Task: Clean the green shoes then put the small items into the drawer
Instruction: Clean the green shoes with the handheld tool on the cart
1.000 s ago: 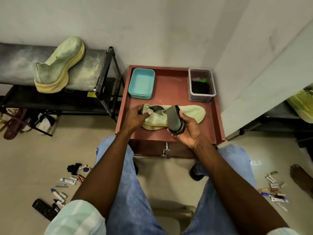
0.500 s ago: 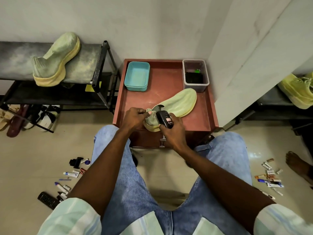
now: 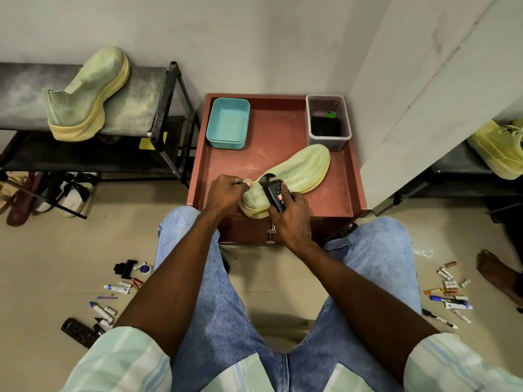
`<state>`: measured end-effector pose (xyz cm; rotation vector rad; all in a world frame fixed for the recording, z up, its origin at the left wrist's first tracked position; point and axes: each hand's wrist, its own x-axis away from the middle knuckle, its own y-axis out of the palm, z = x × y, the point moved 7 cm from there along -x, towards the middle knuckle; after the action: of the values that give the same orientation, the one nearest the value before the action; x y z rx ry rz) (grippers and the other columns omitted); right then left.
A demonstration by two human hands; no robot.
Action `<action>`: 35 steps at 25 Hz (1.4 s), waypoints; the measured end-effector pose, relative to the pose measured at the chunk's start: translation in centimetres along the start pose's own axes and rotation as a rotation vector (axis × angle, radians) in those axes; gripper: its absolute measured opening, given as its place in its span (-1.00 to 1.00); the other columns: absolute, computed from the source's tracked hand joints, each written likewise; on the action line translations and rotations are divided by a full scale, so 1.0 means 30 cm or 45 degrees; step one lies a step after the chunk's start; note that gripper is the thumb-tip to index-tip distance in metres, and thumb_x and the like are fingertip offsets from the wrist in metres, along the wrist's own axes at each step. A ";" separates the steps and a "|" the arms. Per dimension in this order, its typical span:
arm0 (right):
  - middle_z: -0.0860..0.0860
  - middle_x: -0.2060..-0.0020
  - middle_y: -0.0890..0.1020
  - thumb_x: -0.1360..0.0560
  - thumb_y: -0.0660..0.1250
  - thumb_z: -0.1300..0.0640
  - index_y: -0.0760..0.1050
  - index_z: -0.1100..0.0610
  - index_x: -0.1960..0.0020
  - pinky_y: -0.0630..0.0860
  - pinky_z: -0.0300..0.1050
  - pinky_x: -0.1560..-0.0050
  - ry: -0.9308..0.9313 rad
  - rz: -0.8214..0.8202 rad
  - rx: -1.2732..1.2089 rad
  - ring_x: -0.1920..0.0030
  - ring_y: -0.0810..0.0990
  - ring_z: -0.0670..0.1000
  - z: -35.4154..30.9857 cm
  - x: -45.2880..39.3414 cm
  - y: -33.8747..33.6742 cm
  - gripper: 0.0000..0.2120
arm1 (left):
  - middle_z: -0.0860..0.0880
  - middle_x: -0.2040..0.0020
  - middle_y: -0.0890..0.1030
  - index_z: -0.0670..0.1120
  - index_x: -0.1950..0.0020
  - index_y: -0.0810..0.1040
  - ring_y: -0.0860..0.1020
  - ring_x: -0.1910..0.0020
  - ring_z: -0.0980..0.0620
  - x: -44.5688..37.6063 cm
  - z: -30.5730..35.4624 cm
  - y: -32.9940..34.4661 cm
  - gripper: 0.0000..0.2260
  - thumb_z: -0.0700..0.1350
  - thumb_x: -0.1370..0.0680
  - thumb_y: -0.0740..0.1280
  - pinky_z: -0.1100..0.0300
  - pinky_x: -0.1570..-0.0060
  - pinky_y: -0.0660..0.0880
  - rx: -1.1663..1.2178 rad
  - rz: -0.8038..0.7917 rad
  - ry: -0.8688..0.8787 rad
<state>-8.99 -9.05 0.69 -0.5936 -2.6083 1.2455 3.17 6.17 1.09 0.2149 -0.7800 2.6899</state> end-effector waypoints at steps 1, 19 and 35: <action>0.20 -0.10 0.48 -0.44 0.18 -0.14 0.30 0.11 -0.49 0.38 0.04 -0.14 -0.010 0.000 -0.019 -0.12 0.41 0.18 -0.026 0.005 0.007 -0.33 | -0.14 0.27 0.68 -0.22 0.20 0.69 0.56 0.29 0.03 -0.001 -0.004 -0.002 -0.84 -0.14 -0.48 0.41 0.14 0.20 0.49 0.019 0.014 -0.026; 0.23 -0.01 0.50 -0.46 0.37 -0.03 0.39 0.13 -0.44 0.48 0.04 -0.01 -0.324 -0.141 0.151 -0.02 0.47 0.20 -0.086 0.015 -0.011 -0.41 | -0.22 0.32 0.64 -0.25 0.30 0.63 0.57 0.34 -0.14 -0.020 -0.039 -0.004 -0.78 -0.09 -0.36 0.34 -0.09 0.16 0.60 0.061 0.010 -0.077; 0.20 0.04 0.51 -0.43 0.30 -0.11 0.40 0.09 -0.42 0.48 0.03 0.03 -0.316 -0.188 0.286 0.01 0.49 0.20 -0.032 -0.009 -0.001 -0.40 | -0.10 0.29 0.69 -0.17 0.27 0.69 0.64 0.24 -0.12 0.001 -0.007 -0.012 -0.78 -0.02 -0.31 0.38 -0.01 0.12 0.60 0.039 -0.004 -0.106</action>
<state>-8.43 -8.52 1.32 -0.2142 -2.5911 1.6235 3.24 6.57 1.11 0.3377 -0.7620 2.7063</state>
